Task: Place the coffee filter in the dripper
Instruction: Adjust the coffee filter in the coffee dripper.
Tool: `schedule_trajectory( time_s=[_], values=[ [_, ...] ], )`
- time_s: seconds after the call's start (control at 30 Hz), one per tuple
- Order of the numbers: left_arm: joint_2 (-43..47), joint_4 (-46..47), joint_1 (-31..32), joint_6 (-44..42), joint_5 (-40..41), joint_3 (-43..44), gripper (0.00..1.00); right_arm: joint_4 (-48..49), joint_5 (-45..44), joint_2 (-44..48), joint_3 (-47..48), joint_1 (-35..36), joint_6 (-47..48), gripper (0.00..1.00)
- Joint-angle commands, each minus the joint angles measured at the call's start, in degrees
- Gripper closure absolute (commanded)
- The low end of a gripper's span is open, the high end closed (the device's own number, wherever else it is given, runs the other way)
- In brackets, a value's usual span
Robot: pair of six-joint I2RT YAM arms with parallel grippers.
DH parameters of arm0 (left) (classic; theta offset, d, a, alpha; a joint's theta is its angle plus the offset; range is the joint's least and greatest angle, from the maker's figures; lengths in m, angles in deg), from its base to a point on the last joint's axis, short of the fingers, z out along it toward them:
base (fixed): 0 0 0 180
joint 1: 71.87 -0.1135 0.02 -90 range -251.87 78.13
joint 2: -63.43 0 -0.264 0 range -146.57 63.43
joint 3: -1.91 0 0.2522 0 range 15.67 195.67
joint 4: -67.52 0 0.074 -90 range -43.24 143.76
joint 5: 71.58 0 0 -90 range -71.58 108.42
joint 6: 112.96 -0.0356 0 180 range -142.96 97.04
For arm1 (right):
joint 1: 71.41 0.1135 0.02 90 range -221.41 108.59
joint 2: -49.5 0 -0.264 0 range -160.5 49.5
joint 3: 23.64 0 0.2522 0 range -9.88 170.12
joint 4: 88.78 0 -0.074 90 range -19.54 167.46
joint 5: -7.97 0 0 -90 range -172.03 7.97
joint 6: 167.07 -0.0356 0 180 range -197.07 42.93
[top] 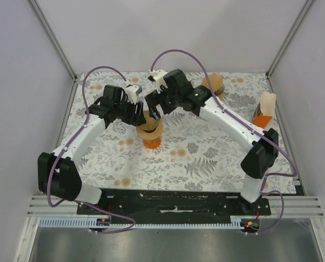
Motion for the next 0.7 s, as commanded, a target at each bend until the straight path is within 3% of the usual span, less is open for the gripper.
schedule_trajectory(
  time_s=[0.0,0.03,0.07,0.17,0.2,0.27,0.33,0.37,0.67],
  values=[
    [1.49,1.61,0.03,-1.57,1.01,0.54,0.39,9.16,3.68,8.95,-0.57,-0.18,0.59,0.02],
    [1.57,1.61,-0.05,-1.65,0.93,0.46,0.39,10.75,5.17,10.1,-1.88,-0.18,0.15,0.02],
    [1.57,1.52,0.03,-1.48,0.84,0.54,0.39,12.42,8.06,10.98,-3.03,-0.18,-0.46,0.08],
    [1.4,1.43,-0.05,-1.21,0.84,0.89,0.39,15.59,15.28,10.73,-5.67,0.0,-3.71,0.43],
    [1.49,1.34,0.03,-1.21,0.84,1.07,0.39,15.25,16.25,9.85,-5.85,0.0,-5.28,0.59],
    [1.4,1.17,0.03,-1.13,0.75,1.25,0.39,14.2,16.7,8.01,-6.11,0.08,-7.57,0.81],
    [1.57,0.99,0.03,-0.95,0.57,1.42,0.39,12.62,15.74,6.34,-6.12,0.35,-9.16,0.95],
    [1.57,0.9,0.03,-0.95,0.57,1.42,0.39,11.39,14.26,5.46,-5.85,0.52,-9.78,1.0],
    [1.49,0.2,-0.14,0.02,-1.36,2.74,0.39,-0.74,4.67,-4.21,2.05,1.75,-10.57,1.0]
  ],
)
